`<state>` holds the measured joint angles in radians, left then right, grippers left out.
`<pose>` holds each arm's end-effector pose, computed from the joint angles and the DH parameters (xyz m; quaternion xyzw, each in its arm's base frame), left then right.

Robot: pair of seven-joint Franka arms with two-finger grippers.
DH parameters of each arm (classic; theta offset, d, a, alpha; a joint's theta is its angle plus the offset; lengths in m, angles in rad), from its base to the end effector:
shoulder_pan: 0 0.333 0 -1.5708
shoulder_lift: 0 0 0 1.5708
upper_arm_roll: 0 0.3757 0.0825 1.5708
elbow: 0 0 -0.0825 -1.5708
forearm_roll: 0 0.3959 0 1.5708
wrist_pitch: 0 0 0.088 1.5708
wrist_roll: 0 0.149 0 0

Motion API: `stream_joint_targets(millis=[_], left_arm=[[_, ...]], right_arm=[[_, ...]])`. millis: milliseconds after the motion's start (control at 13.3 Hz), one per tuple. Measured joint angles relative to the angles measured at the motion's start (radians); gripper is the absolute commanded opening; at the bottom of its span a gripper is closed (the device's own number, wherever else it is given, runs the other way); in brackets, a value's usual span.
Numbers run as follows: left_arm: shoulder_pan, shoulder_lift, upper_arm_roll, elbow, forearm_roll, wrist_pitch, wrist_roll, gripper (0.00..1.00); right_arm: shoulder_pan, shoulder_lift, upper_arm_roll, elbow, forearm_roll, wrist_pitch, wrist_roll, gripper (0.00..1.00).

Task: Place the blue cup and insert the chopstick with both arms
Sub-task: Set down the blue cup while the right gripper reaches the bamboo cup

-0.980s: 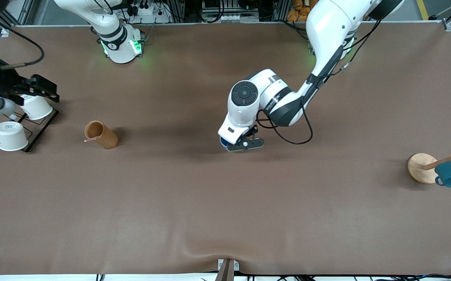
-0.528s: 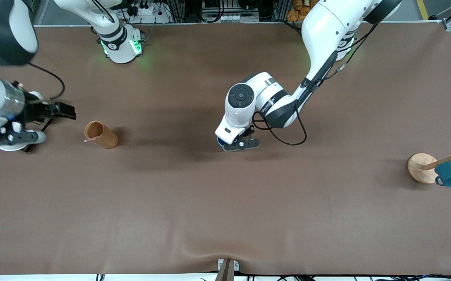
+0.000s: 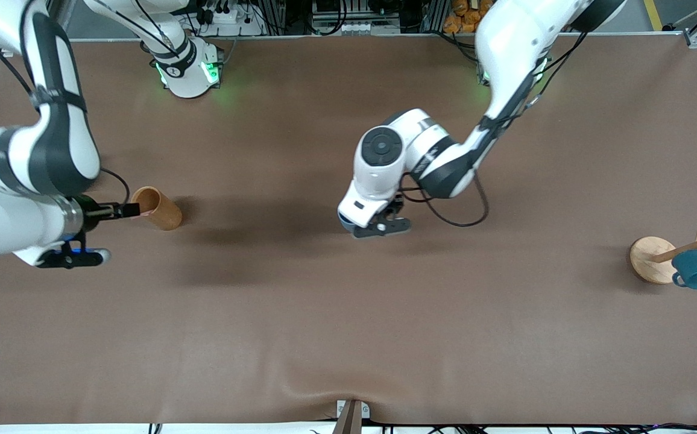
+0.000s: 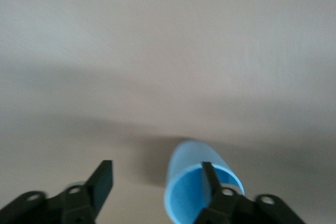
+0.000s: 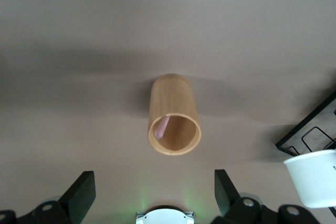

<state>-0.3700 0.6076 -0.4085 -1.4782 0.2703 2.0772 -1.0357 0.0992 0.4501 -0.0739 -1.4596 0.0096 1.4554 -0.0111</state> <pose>0.5902 -0.4724 0.3483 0.9947 0.1005 0.0183 0.0141 0.6517 0.0253 0.4097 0.9742 0.0172 -0.2245 0.0133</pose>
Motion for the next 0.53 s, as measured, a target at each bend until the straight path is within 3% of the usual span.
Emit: stream_joint_targets(millis=[302, 528], left_arm=[[0.211, -0.233, -0.001, 0.011, 0.002, -0.172, 0.184, 1.0], [0.318, -0.305, -0.003, 0.006, 0.001, -0.241, 0.245, 1.0]], right_arm=[[0.001, 0.055, 0.001, -0.001, 0.0, 0.027, 0.0, 1.0], [0.001, 0.078, 0.001, -0.004, 0.0, 0.027, 0.0, 1.0]])
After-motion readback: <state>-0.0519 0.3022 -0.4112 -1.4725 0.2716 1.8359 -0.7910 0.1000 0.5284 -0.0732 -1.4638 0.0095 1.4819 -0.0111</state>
